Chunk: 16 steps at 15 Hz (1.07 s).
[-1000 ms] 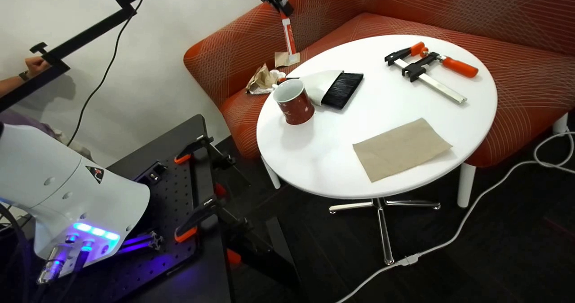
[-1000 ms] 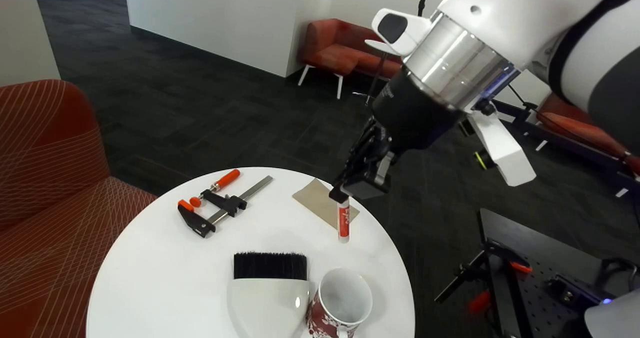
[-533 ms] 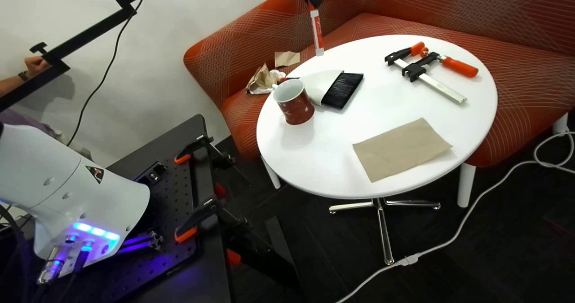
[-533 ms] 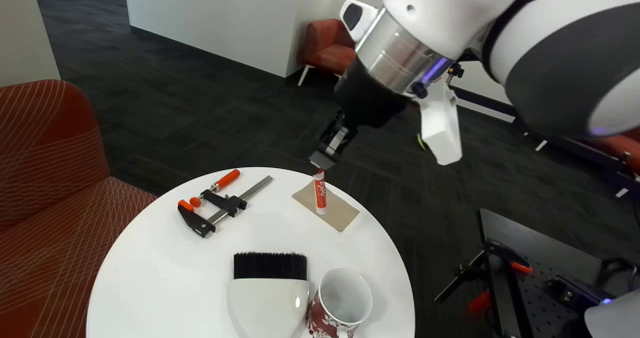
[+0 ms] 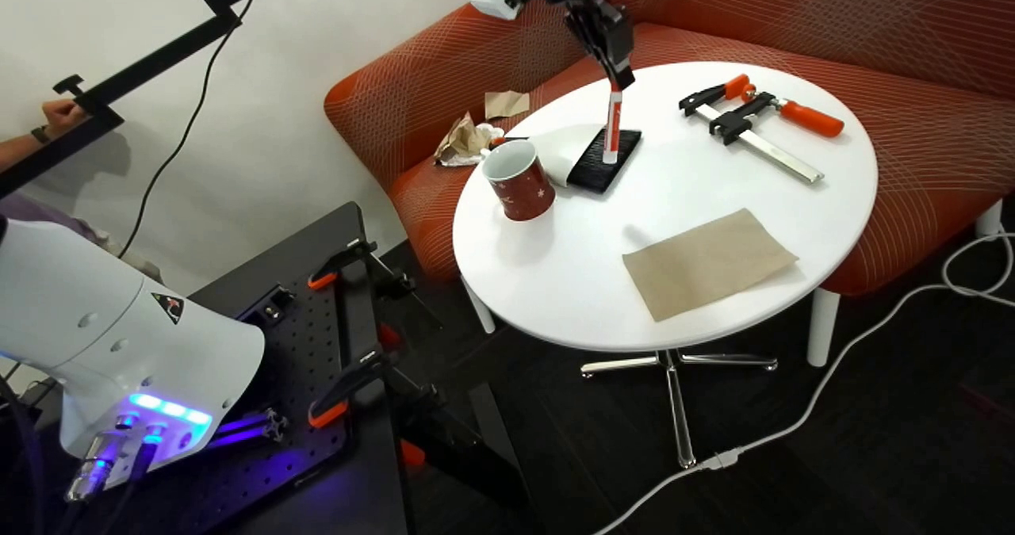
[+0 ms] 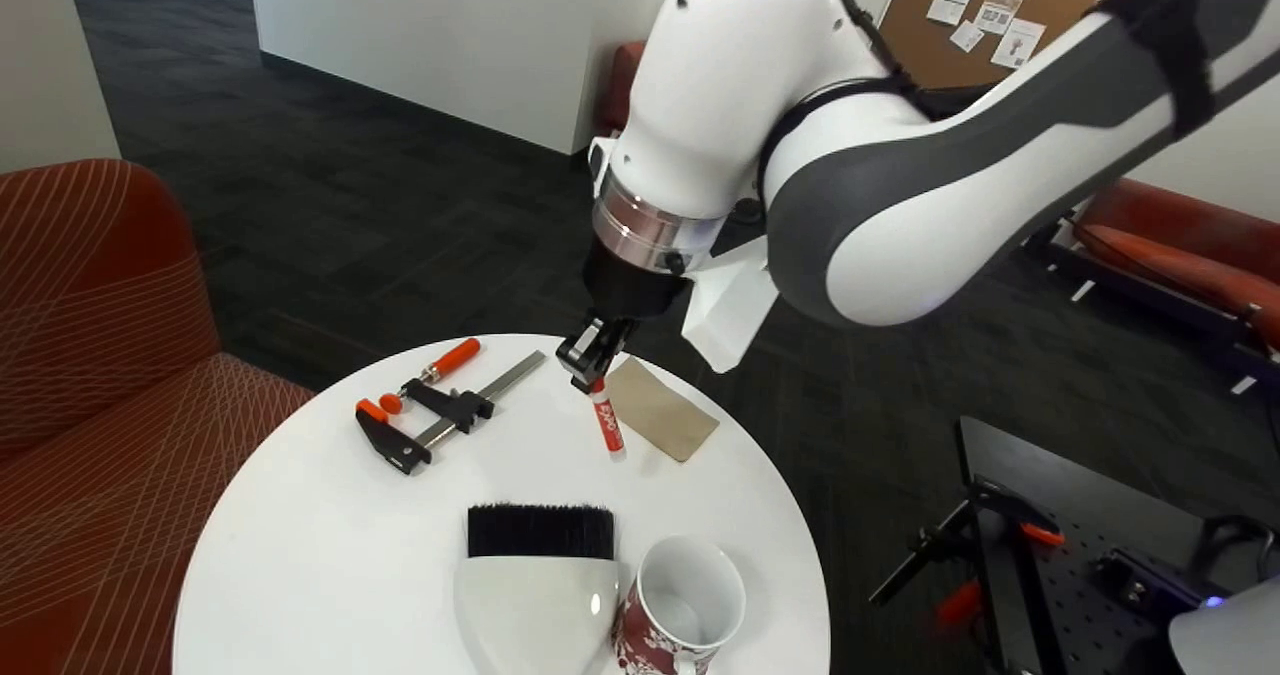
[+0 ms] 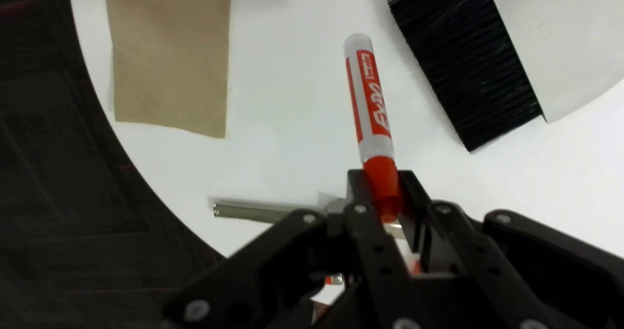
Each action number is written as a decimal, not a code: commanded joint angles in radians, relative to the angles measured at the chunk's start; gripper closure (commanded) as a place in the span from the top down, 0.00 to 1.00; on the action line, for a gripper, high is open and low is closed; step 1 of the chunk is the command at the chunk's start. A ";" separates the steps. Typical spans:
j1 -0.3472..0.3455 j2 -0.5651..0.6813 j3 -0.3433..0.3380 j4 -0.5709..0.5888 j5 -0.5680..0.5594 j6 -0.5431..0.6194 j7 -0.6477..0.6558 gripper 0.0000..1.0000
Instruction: Pick up the pen from the mug cup and put it on the table.
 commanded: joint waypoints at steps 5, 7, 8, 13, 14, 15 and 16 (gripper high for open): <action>0.011 0.193 -0.010 0.181 0.165 -0.205 -0.058 0.05; 0.008 0.222 -0.007 0.216 0.195 -0.269 -0.066 0.05; 0.008 0.232 -0.008 0.231 0.206 -0.292 -0.071 0.40; 0.018 0.243 -0.018 0.266 0.216 -0.335 -0.052 0.74; 0.019 0.239 -0.019 0.265 0.216 -0.330 -0.051 0.83; 0.020 0.234 -0.020 0.262 0.214 -0.324 -0.049 0.89; 0.020 0.232 -0.019 0.263 0.214 -0.323 -0.050 0.98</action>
